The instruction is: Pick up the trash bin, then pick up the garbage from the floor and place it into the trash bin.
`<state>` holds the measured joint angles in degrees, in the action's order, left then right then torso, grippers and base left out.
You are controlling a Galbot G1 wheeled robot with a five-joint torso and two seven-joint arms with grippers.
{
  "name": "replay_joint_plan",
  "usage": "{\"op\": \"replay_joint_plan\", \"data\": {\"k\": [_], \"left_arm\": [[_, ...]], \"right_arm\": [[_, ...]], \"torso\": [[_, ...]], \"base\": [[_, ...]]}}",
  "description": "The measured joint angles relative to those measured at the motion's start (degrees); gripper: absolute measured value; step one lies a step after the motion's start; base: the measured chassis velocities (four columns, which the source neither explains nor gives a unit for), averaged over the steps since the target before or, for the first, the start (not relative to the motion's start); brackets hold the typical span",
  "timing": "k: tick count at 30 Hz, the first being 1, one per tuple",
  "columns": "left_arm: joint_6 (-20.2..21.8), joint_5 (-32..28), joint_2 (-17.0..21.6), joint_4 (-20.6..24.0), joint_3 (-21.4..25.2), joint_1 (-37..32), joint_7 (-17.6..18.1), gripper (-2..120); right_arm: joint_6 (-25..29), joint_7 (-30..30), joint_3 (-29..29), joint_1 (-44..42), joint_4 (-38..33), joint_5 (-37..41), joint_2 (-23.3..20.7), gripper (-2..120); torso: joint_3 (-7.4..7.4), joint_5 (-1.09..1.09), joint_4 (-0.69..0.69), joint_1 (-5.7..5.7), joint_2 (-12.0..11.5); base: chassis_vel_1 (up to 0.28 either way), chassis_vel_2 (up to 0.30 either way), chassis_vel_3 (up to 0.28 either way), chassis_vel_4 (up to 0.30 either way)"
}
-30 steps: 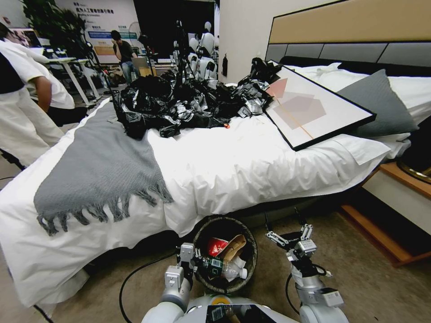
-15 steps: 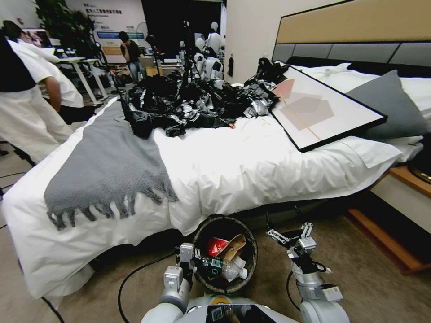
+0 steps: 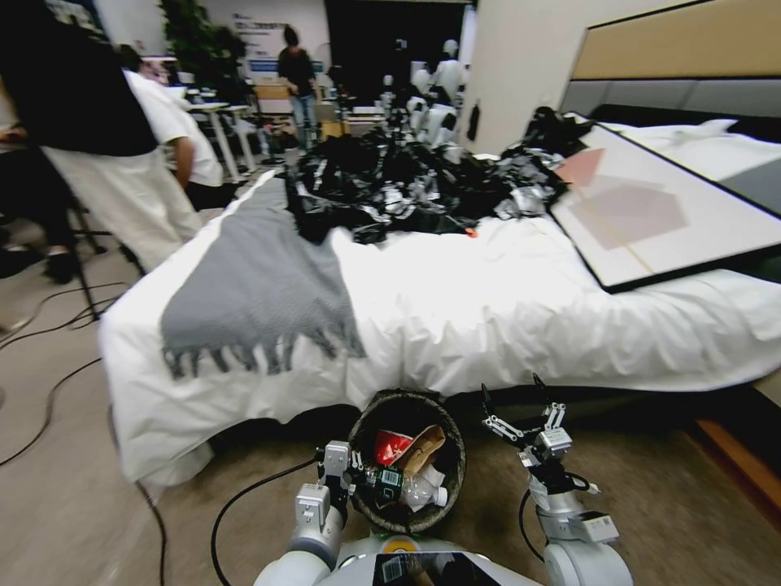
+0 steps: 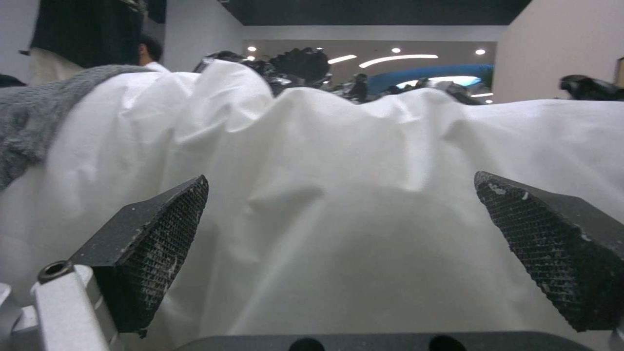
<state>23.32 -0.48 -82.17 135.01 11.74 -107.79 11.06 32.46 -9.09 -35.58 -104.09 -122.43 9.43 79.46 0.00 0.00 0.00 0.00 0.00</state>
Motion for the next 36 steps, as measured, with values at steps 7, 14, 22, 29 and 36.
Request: {"op": "replay_joint_plan", "data": {"k": [7,14,22,29,36], "left_arm": [[0.0,0.0,-0.1,0.0,0.2,-0.2,0.0,0],[-0.1,0.1,-0.2,-0.1,0.0,-0.3,0.0,0],[-0.2,0.2,-0.2,-0.2,-0.1,-0.3,-0.1,0],[-0.2,0.2,-0.2,-0.3,-0.3,-0.2,-0.1,0],[-0.2,0.2,-0.2,-0.3,-0.4,-0.1,-0.2,0]], "right_arm": [[-1.0,-0.2,0.0,0.5,-0.7,0.4,-0.4,100],[-0.9,-0.4,0.4,0.4,-0.7,0.3,-0.1,100],[-0.9,-0.6,0.4,0.3,-0.9,0.1,0.0,100],[-1.0,-0.8,0.4,0.2,-1.2,0.0,-0.1,100],[-1.1,-1.0,0.3,0.3,-1.3,0.0,-0.1,100]], "torso": [[0.0,-0.01,0.0,0.0,0.0],[0.0,0.0,0.0,0.0,0.0],[-0.01,-0.01,0.0,0.0,0.0],[0.0,-0.01,-0.01,0.0,0.0],[0.0,0.0,0.0,0.0,0.0]], "base": [[0.133,0.127,0.116,0.124],[0.11,0.134,0.121,0.127],[0.131,0.123,0.122,0.13],[0.125,0.12,0.119,0.121],[0.125,0.135,0.13,0.128]]}}
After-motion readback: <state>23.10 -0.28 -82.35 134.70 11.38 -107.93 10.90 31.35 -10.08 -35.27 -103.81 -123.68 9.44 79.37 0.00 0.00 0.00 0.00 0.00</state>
